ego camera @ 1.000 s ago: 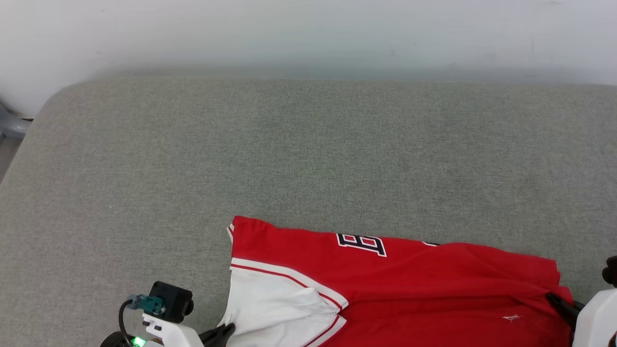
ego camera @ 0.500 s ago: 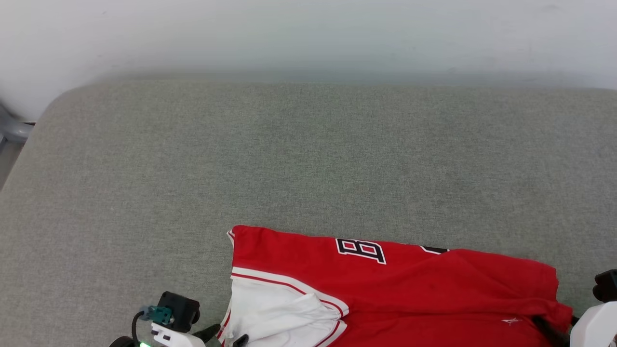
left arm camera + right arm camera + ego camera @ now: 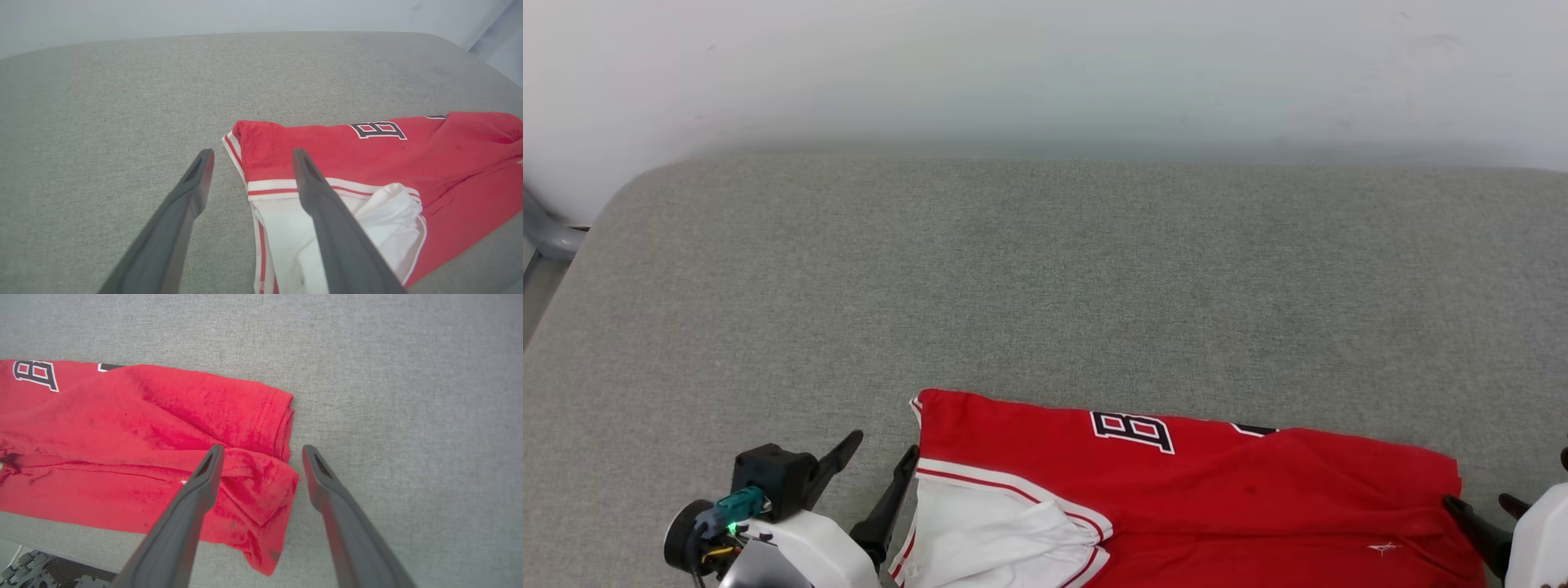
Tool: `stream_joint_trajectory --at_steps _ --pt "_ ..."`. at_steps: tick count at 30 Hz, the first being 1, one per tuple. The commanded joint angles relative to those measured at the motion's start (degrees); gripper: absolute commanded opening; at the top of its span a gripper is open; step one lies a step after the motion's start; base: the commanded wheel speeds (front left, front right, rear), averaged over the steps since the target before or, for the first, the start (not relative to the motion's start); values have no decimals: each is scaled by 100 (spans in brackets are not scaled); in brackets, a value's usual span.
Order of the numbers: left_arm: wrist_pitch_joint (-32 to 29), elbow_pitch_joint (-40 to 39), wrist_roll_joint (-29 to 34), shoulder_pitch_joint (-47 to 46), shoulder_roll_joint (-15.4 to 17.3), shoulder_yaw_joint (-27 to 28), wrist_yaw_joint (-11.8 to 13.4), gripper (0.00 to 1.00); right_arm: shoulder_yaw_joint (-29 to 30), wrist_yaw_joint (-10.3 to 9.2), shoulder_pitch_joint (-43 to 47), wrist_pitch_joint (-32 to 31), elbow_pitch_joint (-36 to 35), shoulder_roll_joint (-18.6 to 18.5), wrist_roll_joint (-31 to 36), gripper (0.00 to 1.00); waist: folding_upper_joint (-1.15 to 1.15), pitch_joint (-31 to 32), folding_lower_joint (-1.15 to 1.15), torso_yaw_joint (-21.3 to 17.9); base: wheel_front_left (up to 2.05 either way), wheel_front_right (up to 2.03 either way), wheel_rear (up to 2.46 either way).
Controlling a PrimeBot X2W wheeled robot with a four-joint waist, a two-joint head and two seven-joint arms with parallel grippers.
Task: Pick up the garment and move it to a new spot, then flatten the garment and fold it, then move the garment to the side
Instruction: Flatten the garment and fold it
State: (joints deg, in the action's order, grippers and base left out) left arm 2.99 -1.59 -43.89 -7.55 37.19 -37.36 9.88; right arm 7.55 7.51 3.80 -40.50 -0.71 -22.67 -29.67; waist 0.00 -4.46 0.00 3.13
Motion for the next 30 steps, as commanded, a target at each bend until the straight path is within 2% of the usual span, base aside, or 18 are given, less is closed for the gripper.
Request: stream_joint_trajectory --at_steps 1,6,9,13,16,18,23,30 --pt "134 -56 81 -43 -21 52 79 100 104 -5 -13 -108 -86 144 35 100 0 -16 0 14 0 0 0" --pt "708 -158 341 -97 -75 237 283 100 529 -5 -134 -534 -226 547 352 100 0 -119 0 58 0 0 0" --pt "1039 -167 777 -160 -30 360 499 100 727 -5 -232 -727 -101 824 518 100 0 -189 0 77 0 0 0" --pt "1194 -283 1120 -111 -158 617 729 100 970 -4 -329 -914 120 1024 660 100 0 -308 0 137 0 0 0" --pt "1221 -344 1283 -13 -223 809 810 100 1116 -5 -397 -919 368 1073 860 100 0 -384 0 160 0 0 0" --pt "1226 -410 1415 29 -257 988 828 100 1129 -5 -408 -884 537 1069 992 100 0 -434 0 176 0 0 0" --pt "1229 -492 1555 247 -429 1465 774 100 1143 -4 -495 -884 970 1308 790 100 0 -532 0 182 0 0 0" --pt "1230 -450 1719 412 -603 1793 528 100 779 6 -526 -852 1311 1437 406 100 0 -574 0 170 0 0 0"
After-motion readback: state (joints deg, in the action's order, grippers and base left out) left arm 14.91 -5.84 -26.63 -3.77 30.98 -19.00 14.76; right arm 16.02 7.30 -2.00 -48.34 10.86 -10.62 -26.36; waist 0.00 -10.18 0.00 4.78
